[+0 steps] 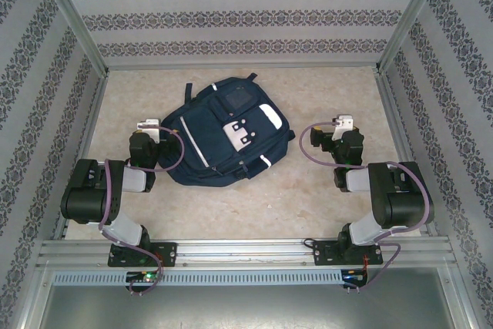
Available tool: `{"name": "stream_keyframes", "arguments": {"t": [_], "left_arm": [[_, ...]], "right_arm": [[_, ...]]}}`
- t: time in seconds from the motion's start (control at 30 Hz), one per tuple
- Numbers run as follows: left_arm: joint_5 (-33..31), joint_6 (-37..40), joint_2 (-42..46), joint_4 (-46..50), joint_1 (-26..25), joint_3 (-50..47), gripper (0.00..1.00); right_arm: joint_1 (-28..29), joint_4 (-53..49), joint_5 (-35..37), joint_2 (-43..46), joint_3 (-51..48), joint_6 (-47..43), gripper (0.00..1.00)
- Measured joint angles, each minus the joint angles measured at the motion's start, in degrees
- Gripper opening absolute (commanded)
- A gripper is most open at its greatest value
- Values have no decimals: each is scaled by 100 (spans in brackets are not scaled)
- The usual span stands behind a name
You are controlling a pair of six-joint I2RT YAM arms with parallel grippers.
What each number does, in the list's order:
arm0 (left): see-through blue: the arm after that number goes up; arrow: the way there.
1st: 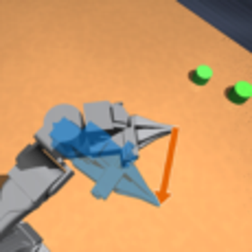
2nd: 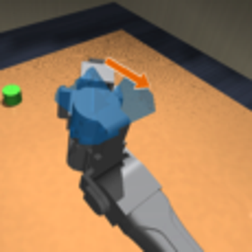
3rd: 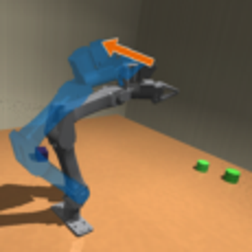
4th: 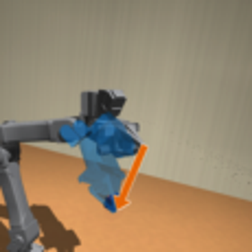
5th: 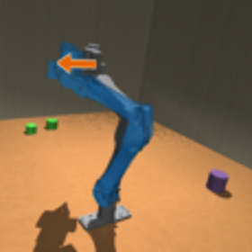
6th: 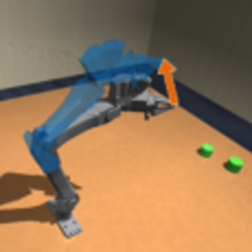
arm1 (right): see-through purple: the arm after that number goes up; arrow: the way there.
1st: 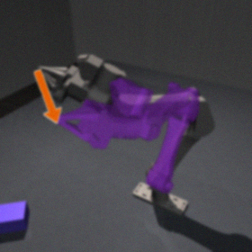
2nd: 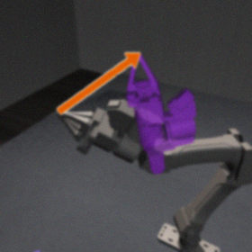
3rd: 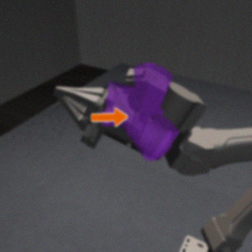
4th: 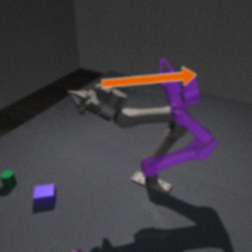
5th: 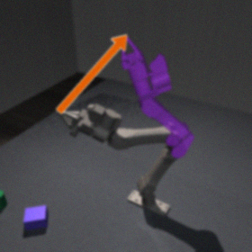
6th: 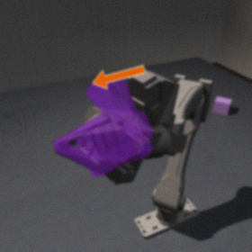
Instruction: Pack books, pencil case, and school supplies into a backpack
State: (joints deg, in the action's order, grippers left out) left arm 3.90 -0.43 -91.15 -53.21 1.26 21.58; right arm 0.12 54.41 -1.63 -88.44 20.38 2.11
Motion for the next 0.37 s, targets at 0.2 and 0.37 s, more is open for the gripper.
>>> {"name": "stream_keyframes", "arguments": {"t": [0.2, 0.37], "left_arm": [[0, 0, 0, 2, 0, 0, 99], [0, 0, 0, 0, 0, 0, 99]], "right_arm": [[-2, -46, -68, 0, 31, 2, 98], [-39, -72, -87, 0, 37, 4, 98]]}}
